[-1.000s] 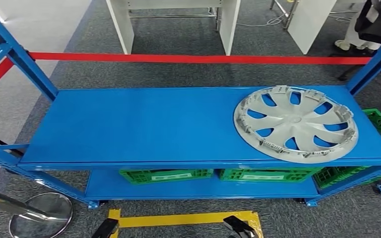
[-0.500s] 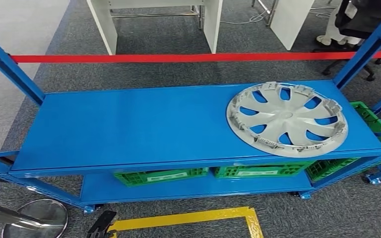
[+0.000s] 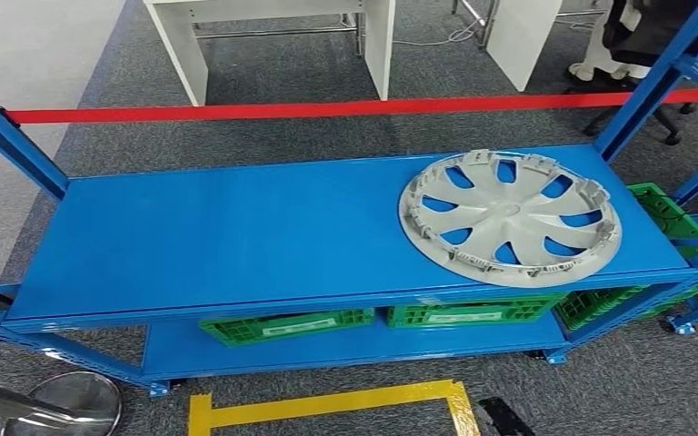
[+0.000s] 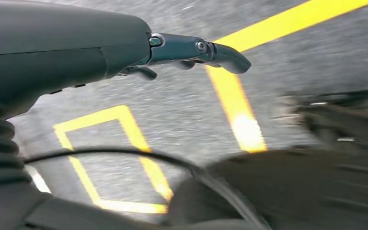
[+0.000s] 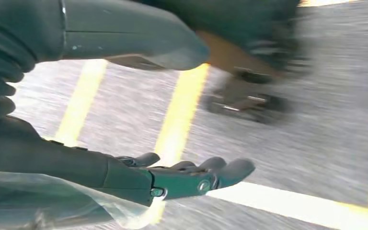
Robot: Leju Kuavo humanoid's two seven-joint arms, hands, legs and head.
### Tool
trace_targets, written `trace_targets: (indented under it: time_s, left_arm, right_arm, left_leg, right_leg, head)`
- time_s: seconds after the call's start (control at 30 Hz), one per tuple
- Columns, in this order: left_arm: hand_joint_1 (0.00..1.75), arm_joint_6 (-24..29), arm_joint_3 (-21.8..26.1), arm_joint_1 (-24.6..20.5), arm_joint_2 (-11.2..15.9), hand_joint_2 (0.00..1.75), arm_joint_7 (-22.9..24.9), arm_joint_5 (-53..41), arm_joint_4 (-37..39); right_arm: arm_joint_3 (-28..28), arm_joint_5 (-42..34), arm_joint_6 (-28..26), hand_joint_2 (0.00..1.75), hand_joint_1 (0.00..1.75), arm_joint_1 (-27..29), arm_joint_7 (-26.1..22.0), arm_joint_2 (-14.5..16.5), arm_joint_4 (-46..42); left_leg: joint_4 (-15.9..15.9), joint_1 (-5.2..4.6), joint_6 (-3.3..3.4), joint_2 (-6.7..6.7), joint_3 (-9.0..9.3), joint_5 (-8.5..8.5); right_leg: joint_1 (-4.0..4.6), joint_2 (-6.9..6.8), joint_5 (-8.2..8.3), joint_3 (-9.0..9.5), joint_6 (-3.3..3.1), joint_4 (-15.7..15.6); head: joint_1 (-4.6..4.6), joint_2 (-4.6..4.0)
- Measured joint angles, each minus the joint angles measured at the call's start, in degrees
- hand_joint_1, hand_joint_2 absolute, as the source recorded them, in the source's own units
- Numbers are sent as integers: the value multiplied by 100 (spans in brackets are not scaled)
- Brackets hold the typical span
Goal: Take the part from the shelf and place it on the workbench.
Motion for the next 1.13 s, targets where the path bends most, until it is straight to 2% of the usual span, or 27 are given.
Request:
trace_targets:
  time_s: [0.1,0.17,0.2,0.27,0.3,0.33,0.37,0.4,0.47,0.5,0.53,0.6,0.63,0.7,0.73,0.77,0.83,0.87,1.0,1.13]
  left_arm:
    - [0,-123,32,152,54,0,-5,78,-13]
    - [0,-185,51,101,70,0,-16,119,-143]
    - [0,-205,56,35,78,0,-21,131,-237]
    - [0,-232,66,-133,92,0,-22,139,-435]
    - [0,-244,72,-224,96,0,-22,144,-552]
    - [0,-252,79,-316,97,0,-22,148,-670]
    - [0,-257,85,-409,99,0,-22,152,-793]
    - [0,-260,91,-502,101,0,-22,158,-935]
    - [0,-266,97,-669,110,0,-22,167,-1191]
    - [0,-270,102,-713,120,0,-22,174,-1279]
    - [0,-275,108,-718,129,0,-25,180,-1289]
    - [0,-286,116,-553,143,0,-15,190,-1080]
    - [0,-290,116,-413,143,0,-7,192,-923]
    - [0,-295,115,-128,147,0,7,190,-735]
    - [0,-297,115,-72,152,0,2,188,-722]
    - [0,-299,115,-58,157,0,-6,187,-731]
    - [0,-300,121,-98,162,0,-21,189,-744]
    - [0,-300,124,-102,162,0,-21,190,-744]
    - [0,-300,127,-122,160,0,-20,190,-743]
    - [0,-300,127,-143,160,0,-20,190,-743]
  right_arm:
    - [-85,-127,-32,175,0,113,-243,-102,-155]
    - [-114,-191,-56,175,0,289,-357,-149,-121]
    - [-124,-212,-63,175,0,403,-392,-167,-73]
    - [-147,-232,-72,175,0,655,-431,-187,70]
    - [-162,-238,-74,175,0,789,-446,-196,164]
    - [-177,-241,-78,175,0,916,-456,-205,262]
    - [-188,-246,-79,175,0,1036,-463,-216,365]
    - [-198,-251,-80,175,0,1151,-469,-228,484]
    - [-204,-260,-83,175,0,1338,-478,-252,697]
    - [-205,-264,-84,175,0,1395,-484,-265,765]
    - [-205,-269,-84,175,0,1413,-495,-276,749]
    - [-207,-280,-84,175,0,1268,-537,-287,493]
    - [-207,-285,-85,175,0,1134,-558,-286,318]
    - [-209,-299,-91,175,0,868,-586,-285,125]
    - [-211,-303,-93,175,0,823,-585,-286,117]
    - [-213,-306,-93,175,0,807,-579,-287,130]
    - [-215,-303,-92,175,0,845,-559,-290,151]
    - [-215,-302,-92,175,0,853,-557,-290,152]
    - [-216,-300,-91,175,0,882,-563,-290,152]
    - [-217,-300,-92,175,0,883,-565,-290,152]
  left_leg:
    - [-128,-23,94,-16,61,0]
    - [-178,-1,164,-22,70,36]
    - [-203,14,191,-20,73,53]
    - [-207,14,214,-14,74,54]
    - [-206,11,217,-10,75,51]
    - [-205,9,215,-5,79,45]
    - [-203,10,210,-1,87,37]
    - [-201,12,199,1,103,24]
    - [-193,5,153,-9,126,-17]
    - [-188,-6,120,-21,128,-40]
    - [-186,-19,85,-29,131,-60]
    - [-191,-32,34,16,171,-86]
    - [-194,-33,54,55,205,-97]
    - [-187,-33,160,102,259,-117]
    - [-189,-34,214,73,265,-117]
    - [-192,-33,241,32,268,-114]
    - [-204,-34,246,-39,268,-104]
    - [-208,-33,245,-44,270,-97]
    - [-215,-20,214,-9,285,-87]
    - [-232,4,61,-8,290,-107]
  right_leg:
    - [2,-22,-30,-7,113,-15]
    - [-9,-22,-149,-48,175,118]
    - [-14,-16,-306,-150,200,351]
    - [-19,-9,-712,-508,234,1086]
    - [-21,-10,-846,-680,249,1424]
    - [-21,-10,-865,-772,257,1593]
    - [-21,-11,-770,-759,259,1547]
    - [-24,-14,-576,-622,255,1262]
    - [-24,-36,-185,-191,223,458]
    - [-22,-51,-76,-19,191,175]
    - [-17,-59,-40,71,157,45]
    - [-12,-1,-39,87,94,25]
    - [-16,55,-35,69,82,17]
    - [-25,115,-43,28,83,1]
    - [-20,71,-66,27,82,1]
    - [-13,6,-91,38,76,3]
    - [2,-99,-121,104,41,8]
    - [6,-99,-121,127,29,12]
    - [29,-45,-117,143,4,20]
    - [42,-45,-126,142,-6,23]
  head:
    - [5,0]
    - [14,0]
    - [23,0]
    - [38,0]
    - [37,0]
    - [36,0]
    - [38,0]
    - [38,0]
    - [41,0]
    - [36,0]
    - [29,0]
    - [11,0]
    - [5,0]
    - [-26,0]
    - [-40,0]
    - [-54,0]
    - [-56,0]
    - [-60,0]
    - [-61,0]
    - [-60,0]
